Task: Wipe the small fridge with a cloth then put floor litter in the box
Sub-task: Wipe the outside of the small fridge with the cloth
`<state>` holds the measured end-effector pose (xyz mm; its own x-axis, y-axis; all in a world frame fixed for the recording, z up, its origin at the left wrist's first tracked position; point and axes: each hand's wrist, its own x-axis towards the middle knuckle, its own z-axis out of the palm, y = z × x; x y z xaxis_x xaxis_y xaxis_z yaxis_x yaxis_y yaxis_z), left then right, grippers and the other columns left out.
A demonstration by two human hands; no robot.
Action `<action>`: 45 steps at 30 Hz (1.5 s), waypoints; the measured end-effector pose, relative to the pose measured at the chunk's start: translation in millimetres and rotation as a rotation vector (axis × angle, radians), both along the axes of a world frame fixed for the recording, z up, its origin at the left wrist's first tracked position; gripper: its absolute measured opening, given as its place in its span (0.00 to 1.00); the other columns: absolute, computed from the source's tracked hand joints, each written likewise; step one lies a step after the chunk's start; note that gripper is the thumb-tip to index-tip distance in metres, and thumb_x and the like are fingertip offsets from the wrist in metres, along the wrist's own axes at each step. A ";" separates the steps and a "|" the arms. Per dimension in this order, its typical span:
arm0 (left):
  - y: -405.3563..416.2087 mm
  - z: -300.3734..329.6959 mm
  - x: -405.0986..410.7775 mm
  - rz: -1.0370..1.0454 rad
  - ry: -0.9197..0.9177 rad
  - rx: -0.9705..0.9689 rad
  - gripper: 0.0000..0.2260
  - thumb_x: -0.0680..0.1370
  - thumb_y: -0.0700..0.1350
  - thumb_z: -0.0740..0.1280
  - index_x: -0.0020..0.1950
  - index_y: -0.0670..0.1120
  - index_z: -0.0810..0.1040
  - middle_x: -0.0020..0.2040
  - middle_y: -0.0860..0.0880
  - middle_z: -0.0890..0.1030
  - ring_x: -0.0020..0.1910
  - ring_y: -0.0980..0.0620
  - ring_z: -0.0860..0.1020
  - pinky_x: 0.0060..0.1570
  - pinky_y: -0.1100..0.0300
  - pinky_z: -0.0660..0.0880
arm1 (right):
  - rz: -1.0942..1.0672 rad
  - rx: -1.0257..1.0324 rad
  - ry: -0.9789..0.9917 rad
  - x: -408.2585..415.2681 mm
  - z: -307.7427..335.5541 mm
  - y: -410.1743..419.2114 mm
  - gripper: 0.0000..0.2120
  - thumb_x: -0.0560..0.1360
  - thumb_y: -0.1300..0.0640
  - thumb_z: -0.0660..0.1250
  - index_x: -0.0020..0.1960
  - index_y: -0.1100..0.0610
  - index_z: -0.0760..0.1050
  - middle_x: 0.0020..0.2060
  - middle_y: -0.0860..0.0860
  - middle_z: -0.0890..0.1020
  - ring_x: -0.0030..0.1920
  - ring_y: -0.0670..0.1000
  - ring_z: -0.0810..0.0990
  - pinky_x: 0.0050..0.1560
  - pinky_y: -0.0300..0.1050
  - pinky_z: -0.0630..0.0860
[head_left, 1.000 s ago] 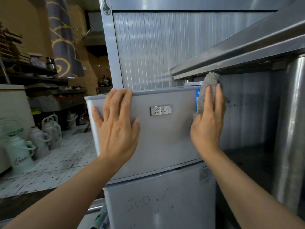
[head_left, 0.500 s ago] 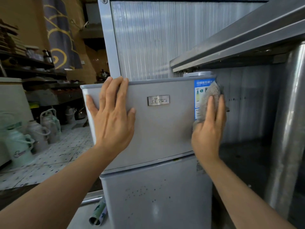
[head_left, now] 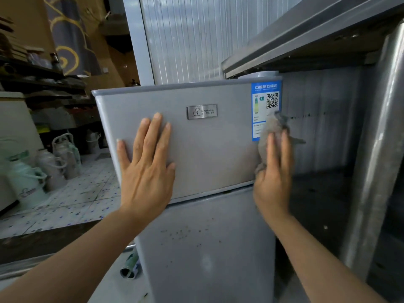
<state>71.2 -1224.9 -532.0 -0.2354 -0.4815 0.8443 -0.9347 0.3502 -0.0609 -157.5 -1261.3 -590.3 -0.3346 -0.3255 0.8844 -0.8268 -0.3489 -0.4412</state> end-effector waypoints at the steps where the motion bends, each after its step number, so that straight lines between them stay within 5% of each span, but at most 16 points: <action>1: 1.1 -3.4 1.0 0.000 -0.005 0.005 0.31 0.75 0.45 0.60 0.76 0.47 0.51 0.77 0.50 0.48 0.76 0.51 0.44 0.70 0.38 0.44 | 0.006 0.025 -0.090 -5.8 0.7 -1.5 0.33 0.71 0.76 0.58 0.74 0.60 0.58 0.75 0.58 0.55 0.75 0.60 0.56 0.72 0.58 0.62; 6: 4.5 -23.9 2.8 -0.005 -0.045 0.038 0.32 0.75 0.43 0.60 0.76 0.45 0.51 0.77 0.50 0.47 0.76 0.50 0.44 0.70 0.38 0.44 | -0.026 0.029 -0.351 25.3 -3.2 2.5 0.33 0.72 0.74 0.60 0.75 0.61 0.58 0.75 0.59 0.55 0.75 0.60 0.55 0.75 0.52 0.56; 11: 5.2 -32.9 2.3 0.002 -0.054 0.037 0.32 0.74 0.42 0.60 0.76 0.45 0.51 0.77 0.48 0.47 0.76 0.50 0.44 0.69 0.39 0.42 | 0.081 -0.063 0.079 107.6 -47.0 30.8 0.26 0.76 0.69 0.58 0.73 0.58 0.62 0.74 0.57 0.59 0.75 0.61 0.55 0.74 0.51 0.55; 14: 4.2 -33.0 3.2 0.013 -0.059 0.042 0.32 0.74 0.43 0.60 0.76 0.45 0.51 0.77 0.47 0.48 0.76 0.49 0.44 0.69 0.38 0.43 | 0.115 -0.048 0.185 83.5 -50.0 24.9 0.26 0.76 0.69 0.54 0.73 0.57 0.63 0.74 0.55 0.60 0.74 0.60 0.57 0.74 0.51 0.56; 19: 5.1 -38.4 9.6 0.021 -0.077 0.053 0.31 0.75 0.43 0.60 0.76 0.45 0.52 0.77 0.47 0.49 0.76 0.50 0.45 0.68 0.36 0.43 | 0.014 0.042 -0.220 9.2 -32.7 3.8 0.33 0.71 0.76 0.58 0.74 0.61 0.59 0.75 0.59 0.57 0.75 0.59 0.55 0.75 0.53 0.57; 24: 13.3 -57.0 20.4 0.009 -0.087 0.076 0.31 0.75 0.41 0.60 0.76 0.45 0.52 0.77 0.47 0.49 0.76 0.50 0.45 0.70 0.41 0.40 | 0.003 0.053 -0.447 35.5 -27.2 5.9 0.36 0.71 0.75 0.58 0.76 0.58 0.55 0.76 0.57 0.53 0.76 0.57 0.53 0.75 0.54 0.56; 28: 24.4 -71.1 37.6 0.023 -0.075 0.108 0.30 0.75 0.40 0.61 0.76 0.44 0.54 0.77 0.49 0.49 0.76 0.50 0.47 0.69 0.38 0.47 | 0.035 0.006 -0.227 97.1 -48.5 26.5 0.36 0.69 0.78 0.59 0.74 0.60 0.58 0.75 0.58 0.55 0.75 0.61 0.53 0.74 0.57 0.56; 32: 35.5 -77.5 52.2 0.056 -0.044 0.121 0.29 0.74 0.39 0.62 0.75 0.42 0.58 0.76 0.48 0.52 0.75 0.49 0.51 0.67 0.35 0.52 | 0.212 -0.030 0.187 156.4 -72.6 50.5 0.21 0.80 0.65 0.55 0.72 0.57 0.65 0.74 0.53 0.60 0.75 0.61 0.56 0.72 0.56 0.61; 35: 39.1 -78.0 63.9 0.081 -0.030 0.152 0.29 0.74 0.39 0.61 0.75 0.43 0.58 0.76 0.47 0.54 0.74 0.47 0.53 0.66 0.34 0.55 | 0.269 -0.007 0.356 134.4 -70.4 47.1 0.20 0.81 0.62 0.50 0.72 0.56 0.65 0.74 0.51 0.61 0.74 0.58 0.57 0.73 0.53 0.59; 40: 39.0 -81.6 71.2 0.007 0.015 0.180 0.28 0.75 0.40 0.57 0.75 0.42 0.55 0.77 0.45 0.53 0.74 0.44 0.57 0.68 0.38 0.61 | 0.043 0.100 0.010 58.5 -57.3 34.7 0.31 0.71 0.76 0.57 0.73 0.63 0.62 0.74 0.61 0.57 0.75 0.62 0.55 0.75 0.49 0.53; 45: 42.6 -95.6 66.7 -0.120 0.212 0.245 0.35 0.71 0.30 0.64 0.75 0.41 0.53 0.77 0.42 0.50 0.73 0.43 0.60 0.59 0.44 0.73 | 0.016 0.103 -0.110 113.8 -56.7 40.1 0.36 0.69 0.78 0.59 0.75 0.61 0.58 0.75 0.59 0.54 0.75 0.62 0.53 0.74 0.50 0.51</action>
